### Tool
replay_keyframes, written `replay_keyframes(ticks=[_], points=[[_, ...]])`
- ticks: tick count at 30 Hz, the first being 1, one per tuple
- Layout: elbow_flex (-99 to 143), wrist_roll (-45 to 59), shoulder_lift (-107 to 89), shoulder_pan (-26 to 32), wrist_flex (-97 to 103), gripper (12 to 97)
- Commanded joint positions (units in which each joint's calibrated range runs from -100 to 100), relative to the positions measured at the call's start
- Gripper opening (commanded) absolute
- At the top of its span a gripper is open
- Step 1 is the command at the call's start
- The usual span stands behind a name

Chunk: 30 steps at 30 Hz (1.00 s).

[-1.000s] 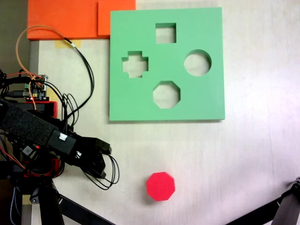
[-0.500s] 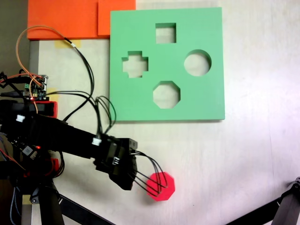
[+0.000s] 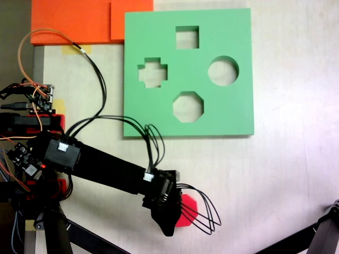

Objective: Put the octagonal pillar block into the corresponding hole

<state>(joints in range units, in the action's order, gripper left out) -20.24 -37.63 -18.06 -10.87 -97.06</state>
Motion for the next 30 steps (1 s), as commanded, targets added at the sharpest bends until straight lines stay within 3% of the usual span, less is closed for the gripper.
replay_keyframes(ticks=[1, 25, 30], points=[[-5.1, 0.4, 2.6, -0.4, -2.9, 81.1], [-9.3, 4.6, 22.9, -3.0, 0.2, 80.3], [-9.3, 4.8, 23.6, -3.1, 0.3, 68.9]])
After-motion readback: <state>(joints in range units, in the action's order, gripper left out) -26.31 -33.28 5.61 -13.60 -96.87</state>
